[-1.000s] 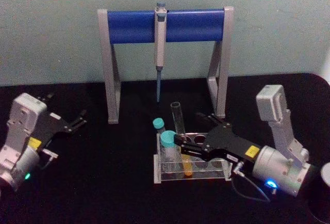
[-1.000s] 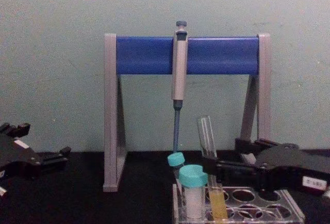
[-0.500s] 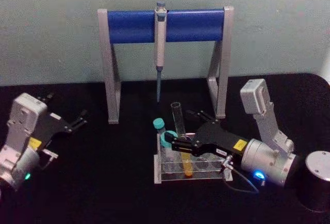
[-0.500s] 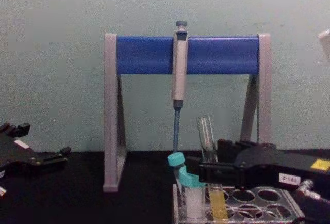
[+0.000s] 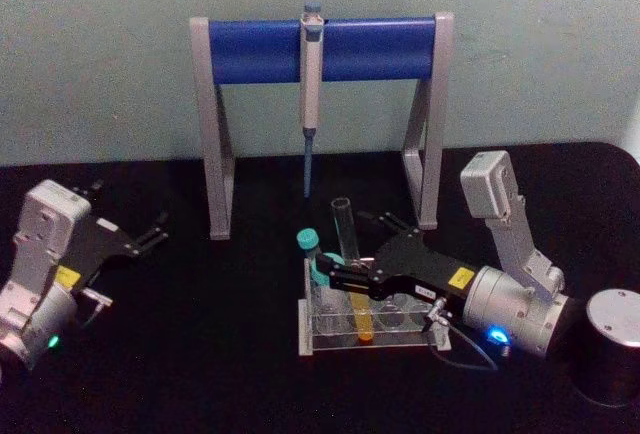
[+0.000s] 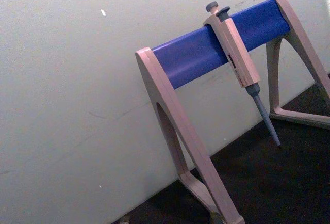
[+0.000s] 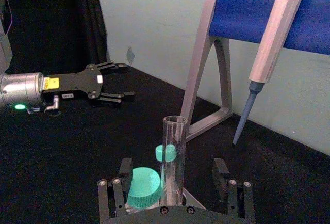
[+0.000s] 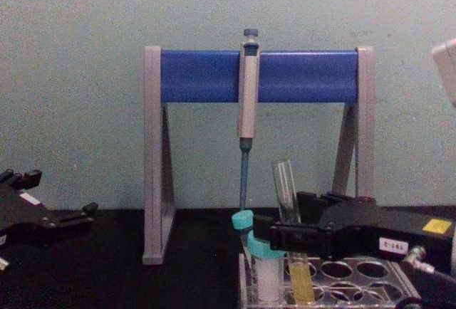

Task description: Pick up the test tube from the test tube rack, shake it, then place it back into the test tube rack.

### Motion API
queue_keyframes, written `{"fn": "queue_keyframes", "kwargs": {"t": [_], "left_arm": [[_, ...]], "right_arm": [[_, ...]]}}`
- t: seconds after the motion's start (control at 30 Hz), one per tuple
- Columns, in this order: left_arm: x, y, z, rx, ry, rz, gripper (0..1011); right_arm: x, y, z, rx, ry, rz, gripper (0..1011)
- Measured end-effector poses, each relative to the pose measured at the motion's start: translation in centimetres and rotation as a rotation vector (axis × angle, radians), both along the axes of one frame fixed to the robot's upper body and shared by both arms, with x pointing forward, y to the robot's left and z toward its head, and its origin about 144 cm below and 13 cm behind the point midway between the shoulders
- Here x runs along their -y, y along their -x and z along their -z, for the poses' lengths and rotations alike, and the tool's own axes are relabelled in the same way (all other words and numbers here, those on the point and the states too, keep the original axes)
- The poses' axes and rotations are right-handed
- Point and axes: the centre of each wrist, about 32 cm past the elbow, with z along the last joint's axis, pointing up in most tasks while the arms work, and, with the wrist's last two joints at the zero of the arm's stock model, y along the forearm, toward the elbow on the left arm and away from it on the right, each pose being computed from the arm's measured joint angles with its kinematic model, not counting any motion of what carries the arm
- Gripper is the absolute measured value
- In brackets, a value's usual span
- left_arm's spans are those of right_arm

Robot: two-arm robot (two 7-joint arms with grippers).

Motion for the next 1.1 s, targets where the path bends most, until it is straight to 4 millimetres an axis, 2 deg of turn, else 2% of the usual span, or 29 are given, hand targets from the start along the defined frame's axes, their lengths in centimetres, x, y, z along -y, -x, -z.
{"fn": "queue_keyframes", "kwargs": {"t": [0.17,0.37,0.43,0.53,0.9,0.97,1.0,1.1], "left_arm": [[0.00,0.00,0.00,0.000,0.000,0.000,1001],[0.00,0.00,0.00,0.000,0.000,0.000,1001],[0.00,0.00,0.00,0.000,0.000,0.000,1001],[0.00,0.00,0.00,0.000,0.000,0.000,1001],[0.00,0.00,0.00,0.000,0.000,0.000,1001],[0.00,0.00,0.00,0.000,0.000,0.000,1001],[0.00,0.00,0.00,0.000,0.000,0.000,1001],[0.00,0.00,0.00,0.000,0.000,0.000,1001]], "right_arm": [[0.01,0.03,0.00,0.000,0.000,0.000,997],[0.03,0.05,-0.01,0.000,-0.001,0.001,893],[0.04,0.05,-0.01,0.000,-0.001,0.001,810],[0.05,0.06,-0.02,0.000,-0.001,0.002,755],[0.06,0.08,-0.02,0.000,-0.002,0.002,368],[0.06,0.09,-0.02,0.000,-0.002,0.003,325],[0.06,0.09,-0.02,0.000,-0.002,0.002,266],[0.06,0.09,-0.02,0.000,-0.002,0.002,223]]}}
